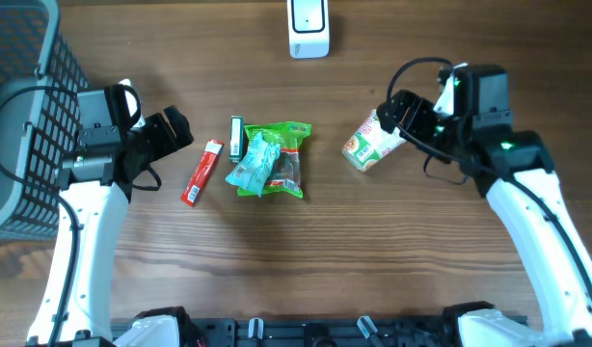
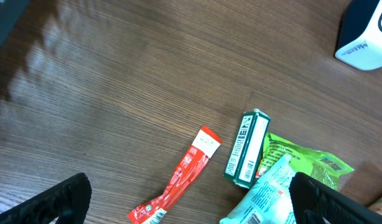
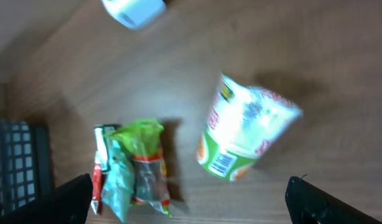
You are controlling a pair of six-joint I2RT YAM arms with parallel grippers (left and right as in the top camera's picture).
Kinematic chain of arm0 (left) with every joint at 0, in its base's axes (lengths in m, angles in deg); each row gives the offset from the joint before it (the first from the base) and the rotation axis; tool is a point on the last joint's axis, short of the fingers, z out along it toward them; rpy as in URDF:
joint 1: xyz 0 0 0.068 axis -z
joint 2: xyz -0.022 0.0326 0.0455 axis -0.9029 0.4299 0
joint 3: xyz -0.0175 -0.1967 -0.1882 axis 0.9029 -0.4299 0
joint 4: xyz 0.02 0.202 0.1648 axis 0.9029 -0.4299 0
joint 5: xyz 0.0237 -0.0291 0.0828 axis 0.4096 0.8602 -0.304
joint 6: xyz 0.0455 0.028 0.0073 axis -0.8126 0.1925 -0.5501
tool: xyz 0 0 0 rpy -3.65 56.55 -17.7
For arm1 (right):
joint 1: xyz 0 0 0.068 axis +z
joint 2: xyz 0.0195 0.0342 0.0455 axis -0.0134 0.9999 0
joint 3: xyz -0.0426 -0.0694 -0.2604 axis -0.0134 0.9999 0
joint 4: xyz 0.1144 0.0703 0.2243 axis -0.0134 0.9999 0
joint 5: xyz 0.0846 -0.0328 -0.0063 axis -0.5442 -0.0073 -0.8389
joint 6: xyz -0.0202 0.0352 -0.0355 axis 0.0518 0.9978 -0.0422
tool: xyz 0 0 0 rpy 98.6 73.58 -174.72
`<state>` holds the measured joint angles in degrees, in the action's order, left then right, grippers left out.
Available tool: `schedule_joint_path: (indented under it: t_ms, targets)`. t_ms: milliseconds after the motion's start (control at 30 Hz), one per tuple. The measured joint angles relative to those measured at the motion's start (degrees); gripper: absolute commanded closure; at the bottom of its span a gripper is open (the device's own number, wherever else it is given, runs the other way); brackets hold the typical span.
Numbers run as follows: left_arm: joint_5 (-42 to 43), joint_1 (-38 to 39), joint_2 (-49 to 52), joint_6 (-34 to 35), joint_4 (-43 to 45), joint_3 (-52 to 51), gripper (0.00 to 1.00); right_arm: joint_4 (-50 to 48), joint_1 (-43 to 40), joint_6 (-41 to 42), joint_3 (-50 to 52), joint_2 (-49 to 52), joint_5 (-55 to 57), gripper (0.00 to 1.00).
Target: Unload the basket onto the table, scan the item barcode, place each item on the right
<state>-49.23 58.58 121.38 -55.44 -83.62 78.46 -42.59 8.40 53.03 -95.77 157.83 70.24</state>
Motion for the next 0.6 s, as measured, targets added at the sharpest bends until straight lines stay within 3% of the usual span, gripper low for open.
schedule_joint_path:
  t_ms: [367, 600]
  targets:
    - [0.0, 0.0, 0.0, 0.0, 0.0, 0.0, 0.0, -5.4, 0.0, 4.8, 2.3, 17.0, -0.9, 0.0]
    - [0.0, 0.0, 0.0, 0.0, 0.0, 0.0, 0.0, -9.1, 0.0, 8.2, 2.4, 20.1, -1.0, 0.0]
